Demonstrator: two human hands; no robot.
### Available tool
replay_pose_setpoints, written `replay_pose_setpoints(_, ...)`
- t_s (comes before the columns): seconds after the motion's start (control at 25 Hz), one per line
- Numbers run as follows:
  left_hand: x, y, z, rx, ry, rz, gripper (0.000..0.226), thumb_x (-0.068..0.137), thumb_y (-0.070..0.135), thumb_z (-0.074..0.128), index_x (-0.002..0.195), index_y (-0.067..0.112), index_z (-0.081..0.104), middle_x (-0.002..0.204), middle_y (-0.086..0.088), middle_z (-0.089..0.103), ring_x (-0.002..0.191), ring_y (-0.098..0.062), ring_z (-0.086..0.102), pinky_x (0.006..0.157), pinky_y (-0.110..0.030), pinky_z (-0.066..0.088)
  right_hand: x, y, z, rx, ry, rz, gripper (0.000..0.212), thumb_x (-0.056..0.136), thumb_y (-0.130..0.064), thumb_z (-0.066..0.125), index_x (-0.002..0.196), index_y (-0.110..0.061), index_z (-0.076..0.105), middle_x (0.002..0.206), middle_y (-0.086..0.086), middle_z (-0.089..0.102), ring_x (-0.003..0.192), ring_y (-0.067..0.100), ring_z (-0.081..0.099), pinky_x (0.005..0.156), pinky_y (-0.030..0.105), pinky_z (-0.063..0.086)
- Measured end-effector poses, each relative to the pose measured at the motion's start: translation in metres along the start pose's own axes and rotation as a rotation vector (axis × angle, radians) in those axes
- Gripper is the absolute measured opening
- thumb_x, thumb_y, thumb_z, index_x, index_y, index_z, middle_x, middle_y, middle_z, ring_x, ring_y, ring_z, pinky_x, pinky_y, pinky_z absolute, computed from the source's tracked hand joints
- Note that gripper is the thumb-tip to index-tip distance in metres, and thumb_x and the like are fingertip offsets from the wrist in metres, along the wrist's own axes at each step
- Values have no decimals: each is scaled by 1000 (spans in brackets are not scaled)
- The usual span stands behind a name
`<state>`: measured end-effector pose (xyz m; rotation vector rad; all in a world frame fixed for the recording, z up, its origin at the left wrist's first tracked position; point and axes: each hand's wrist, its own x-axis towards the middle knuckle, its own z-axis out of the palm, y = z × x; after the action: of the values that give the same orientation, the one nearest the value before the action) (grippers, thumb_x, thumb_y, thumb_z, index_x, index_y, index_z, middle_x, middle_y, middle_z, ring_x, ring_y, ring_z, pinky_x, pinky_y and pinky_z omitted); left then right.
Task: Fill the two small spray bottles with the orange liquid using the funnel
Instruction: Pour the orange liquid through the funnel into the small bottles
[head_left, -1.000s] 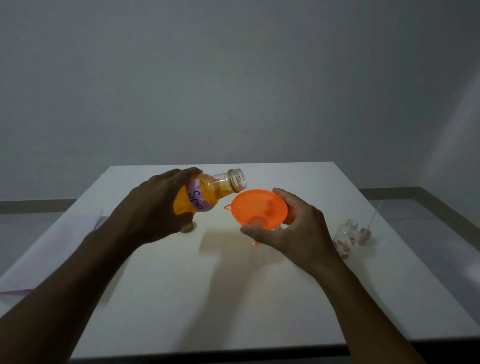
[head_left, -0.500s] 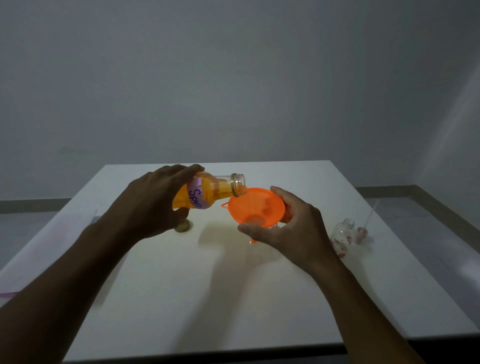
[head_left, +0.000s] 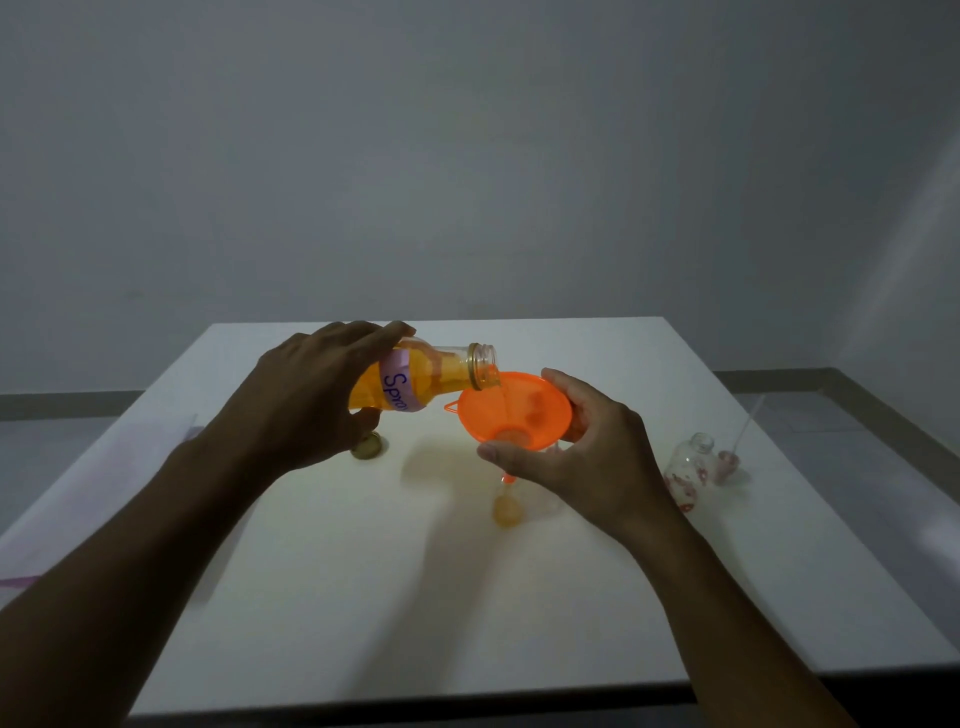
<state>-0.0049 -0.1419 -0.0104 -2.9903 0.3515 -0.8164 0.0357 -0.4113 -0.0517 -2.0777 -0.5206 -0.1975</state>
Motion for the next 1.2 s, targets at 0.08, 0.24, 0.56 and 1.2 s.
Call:
replay_pose_setpoints(0.08, 0, 0, 0, 3, -3, -4, 84, 64, 20, 83, 139, 23, 44, 126, -5, 62, 102, -30, 62, 76, -39, 53, 0, -2, 0, -5, -5, 1, 100, 55, -66, 82, 141, -28, 50, 118, -21, 50, 108, 7, 57, 76, 11, 45)
replay_pose_setpoints(0.24, 2, -1, 1, 14, -5, -4, 85, 64, 20, 83, 140, 24, 43, 126, -5, 62, 102, -30, 62, 76, -39, 53, 0, -4, -2, -13, -7, -7, 96, 54, -68, 80, 138, -29, 52, 111, -27, 49, 103, 6, 57, 73, 9, 44)
replay_pose_setpoints(0.56, 4, -2, 0, 25, -1, 13, 84, 65, 21, 82, 140, 23, 43, 126, -6, 61, 102, -30, 62, 76, -39, 53, 1, -5, -2, -20, -10, -6, 97, 55, -67, 79, 139, -28, 50, 114, -25, 49, 105, 7, 55, 76, 12, 45)
replay_pose_setpoints(1.2, 2, 0, 3, 18, 8, 6, 82, 66, 21, 81, 139, 21, 45, 125, -6, 62, 103, -31, 62, 77, -38, 52, 4, 3, 0, -11, -6, 7, 111, 52, -72, 77, 147, -25, 45, 145, -4, 55, 121, 16, 59, 90, 26, 53)
